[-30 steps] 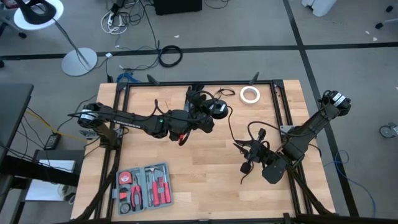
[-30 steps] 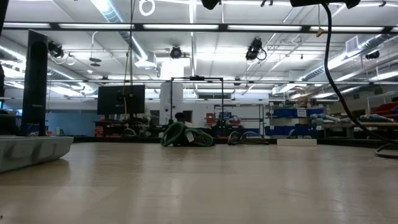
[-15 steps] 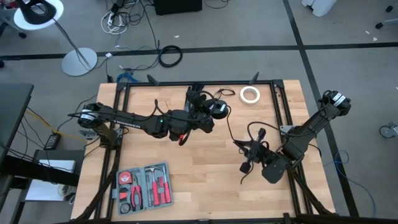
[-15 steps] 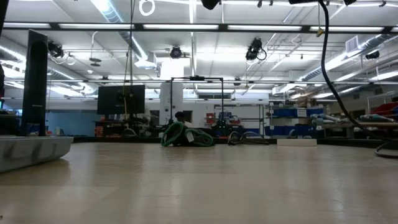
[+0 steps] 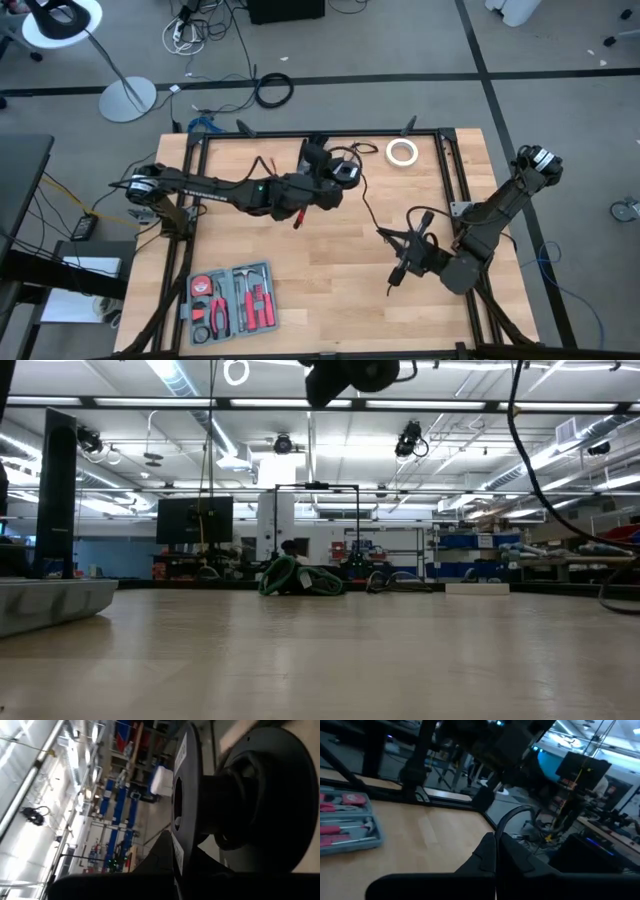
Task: Coil cords
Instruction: Coil the black wire into a spool
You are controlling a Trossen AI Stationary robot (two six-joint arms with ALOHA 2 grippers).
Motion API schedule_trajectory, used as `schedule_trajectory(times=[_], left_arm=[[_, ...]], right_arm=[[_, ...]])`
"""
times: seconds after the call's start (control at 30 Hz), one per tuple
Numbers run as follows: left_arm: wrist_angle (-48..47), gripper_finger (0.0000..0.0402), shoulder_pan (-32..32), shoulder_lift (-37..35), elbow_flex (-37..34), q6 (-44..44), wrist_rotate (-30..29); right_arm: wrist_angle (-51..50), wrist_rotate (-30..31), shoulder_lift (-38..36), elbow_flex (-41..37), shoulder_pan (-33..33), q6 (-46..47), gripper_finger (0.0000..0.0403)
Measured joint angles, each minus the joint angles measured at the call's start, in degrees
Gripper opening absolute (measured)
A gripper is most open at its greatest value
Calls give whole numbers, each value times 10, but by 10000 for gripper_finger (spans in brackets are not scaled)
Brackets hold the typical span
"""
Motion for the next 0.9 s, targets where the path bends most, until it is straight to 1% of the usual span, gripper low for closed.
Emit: schedule_trajectory(times=[0.1, 0.23, 0.33, 0.43, 0.57, 0.67, 0.77, 0.9], left_arm=[[-28, 0, 2, 0, 0, -8, 3], [-53, 0, 11, 0, 0, -17, 0], [-55, 0, 19, 0, 0, -31, -8], [-51, 0, 23, 0, 0, -43, -8], [-48, 0, 23, 0, 0, -42, -10], [-47, 0, 27, 0, 0, -47, -11], [-34, 0, 30, 0, 0, -62, -1], [1, 0, 21, 0, 0, -88, 32]], right_arm=[[5, 9, 0, 0, 9, -7, 2], [34, -1, 0, 0, 14, -30, 2], [57, -25, 0, 0, 13, -44, 2], [67, -63, 0, 0, 9, -42, 2], [65, -71, 0, 0, 6, -41, 1], [86, -99, 0, 0, 0, -43, 1], [86, -129, 0, 0, -18, -40, 2], [86, -174, 0, 0, -52, -47, 2]])
